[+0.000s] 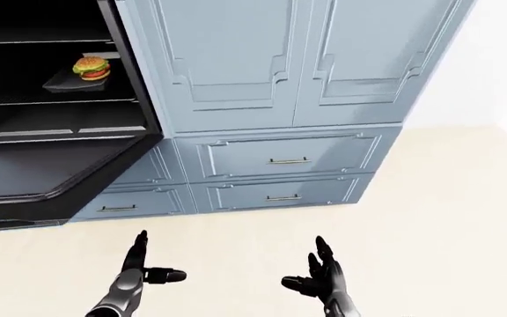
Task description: Close the oven door.
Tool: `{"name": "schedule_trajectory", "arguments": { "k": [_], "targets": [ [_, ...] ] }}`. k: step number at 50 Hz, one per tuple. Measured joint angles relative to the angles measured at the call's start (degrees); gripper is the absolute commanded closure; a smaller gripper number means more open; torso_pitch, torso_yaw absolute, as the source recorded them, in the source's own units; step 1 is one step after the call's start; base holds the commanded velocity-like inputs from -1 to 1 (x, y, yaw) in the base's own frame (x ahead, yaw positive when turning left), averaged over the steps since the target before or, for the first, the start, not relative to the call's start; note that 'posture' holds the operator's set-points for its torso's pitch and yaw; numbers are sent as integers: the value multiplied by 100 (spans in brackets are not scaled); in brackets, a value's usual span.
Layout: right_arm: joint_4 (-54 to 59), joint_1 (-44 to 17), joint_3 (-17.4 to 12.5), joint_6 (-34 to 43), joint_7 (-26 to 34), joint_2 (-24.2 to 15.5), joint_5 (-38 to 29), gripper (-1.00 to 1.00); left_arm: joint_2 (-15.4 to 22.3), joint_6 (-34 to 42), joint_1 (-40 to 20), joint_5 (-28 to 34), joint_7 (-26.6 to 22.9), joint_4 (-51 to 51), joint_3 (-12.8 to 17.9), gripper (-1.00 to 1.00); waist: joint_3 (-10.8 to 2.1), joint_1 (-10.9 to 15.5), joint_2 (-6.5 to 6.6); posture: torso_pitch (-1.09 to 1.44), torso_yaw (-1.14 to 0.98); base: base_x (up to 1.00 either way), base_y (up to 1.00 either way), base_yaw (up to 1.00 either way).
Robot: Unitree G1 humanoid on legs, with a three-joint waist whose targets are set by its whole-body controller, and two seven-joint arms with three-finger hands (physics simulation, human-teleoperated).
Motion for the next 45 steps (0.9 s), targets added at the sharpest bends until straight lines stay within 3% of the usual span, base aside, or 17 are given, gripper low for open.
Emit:
{"name": "schedule_trajectory", "arguments": {
  "k": [1, 3, 6, 15, 45],
  "targets": [
    [2, -7, -2, -3, -6, -16, 3, -100, -12, 0, 2, -2, 0, 4, 0, -100, -9, -13, -108, 0, 0, 2, 0, 0],
    [9, 23, -33, 2, -38, -64, 20, -100, -107, 11, 32, -1, -28, 52, -19, -100, 4, -27, -41, 0, 0, 3, 0, 0],
    [52, 43, -36, 24, -59, -57, 28, -100, -119, 49, 36, -10, -67, 117, -18, -100, -86, -61, 26, 0, 0, 2, 0, 0],
    [4, 0, -16, 19, -14, -16, 2, -100, -41, -20, -19, -20, -9, -3, -12, -100, -240, -65, 125, 0, 0, 2, 0, 0],
    [43, 50, -36, 19, 22, 11, 22, -100, -50, 12, 27, -1, 3, 36, -23, -100, -112, -53, 138, 0, 0, 3, 0, 0]
  ]
}}
